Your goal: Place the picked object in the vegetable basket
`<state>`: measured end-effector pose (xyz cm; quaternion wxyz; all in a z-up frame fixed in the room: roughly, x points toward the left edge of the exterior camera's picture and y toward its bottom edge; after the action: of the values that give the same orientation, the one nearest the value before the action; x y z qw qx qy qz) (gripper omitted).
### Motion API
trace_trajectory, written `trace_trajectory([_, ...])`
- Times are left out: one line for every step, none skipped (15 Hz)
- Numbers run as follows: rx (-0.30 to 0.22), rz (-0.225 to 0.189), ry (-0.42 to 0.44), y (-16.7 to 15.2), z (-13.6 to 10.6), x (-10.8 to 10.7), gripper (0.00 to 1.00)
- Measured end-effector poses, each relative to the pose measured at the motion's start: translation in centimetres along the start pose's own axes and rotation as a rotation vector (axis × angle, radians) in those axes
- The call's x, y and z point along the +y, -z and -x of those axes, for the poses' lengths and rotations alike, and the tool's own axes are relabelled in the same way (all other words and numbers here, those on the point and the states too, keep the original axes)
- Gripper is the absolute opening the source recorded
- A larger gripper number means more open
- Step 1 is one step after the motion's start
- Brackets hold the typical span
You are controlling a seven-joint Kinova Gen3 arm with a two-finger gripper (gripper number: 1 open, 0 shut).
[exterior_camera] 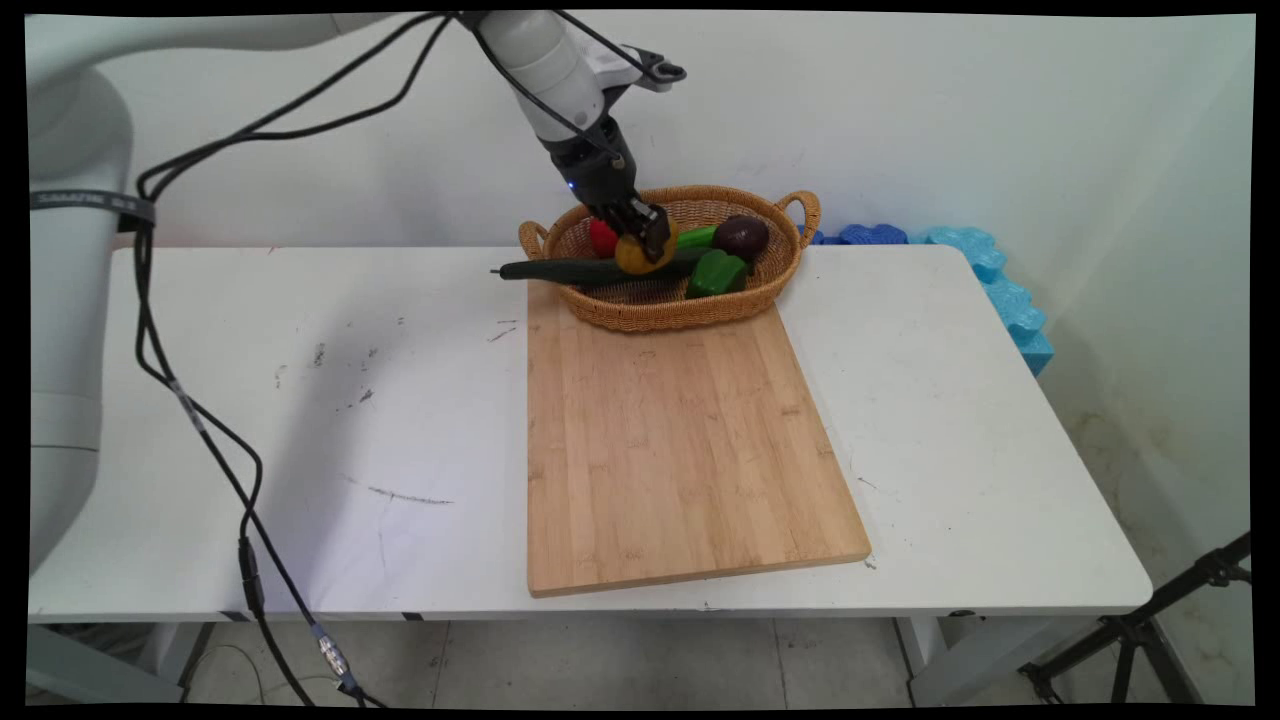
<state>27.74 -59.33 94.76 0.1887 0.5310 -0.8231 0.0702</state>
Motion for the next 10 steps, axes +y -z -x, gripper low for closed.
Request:
trace_trajectory([-0.004,-0.003,0.006,-0.7,-0.2,-0.3,0.0])
trace_trajectory([-0.008,-0.004,0.01,-1.3,-0.4,-0.5,0.0])
trace_trajectory([-0.013,-0.005,0.014,-1.9,-0.4,-0.7,0.0])
trace_trajectory([-0.017,-0.004,0.018,-2.5,-0.5,-0.8,0.0])
trace_trajectory([-0.02,-0.003,0.021,-2.9,-0.5,-0.8,0.0])
trace_trajectory([-0.022,-0.001,0.023,-3.2,-0.5,-0.8,0.0])
trace_trajectory([-0.025,0.002,0.025,-3.5,-0.5,-0.8,0.0])
trace_trajectory([-0.026,0.004,0.026,-3.8,-0.5,-0.7,0.0])
trace_trajectory([-0.027,0.006,0.027,-4.1,-0.5,-0.7,0.0])
trace_trajectory([-0.028,0.007,0.027,-4.2,-0.5,-0.7,0.0])
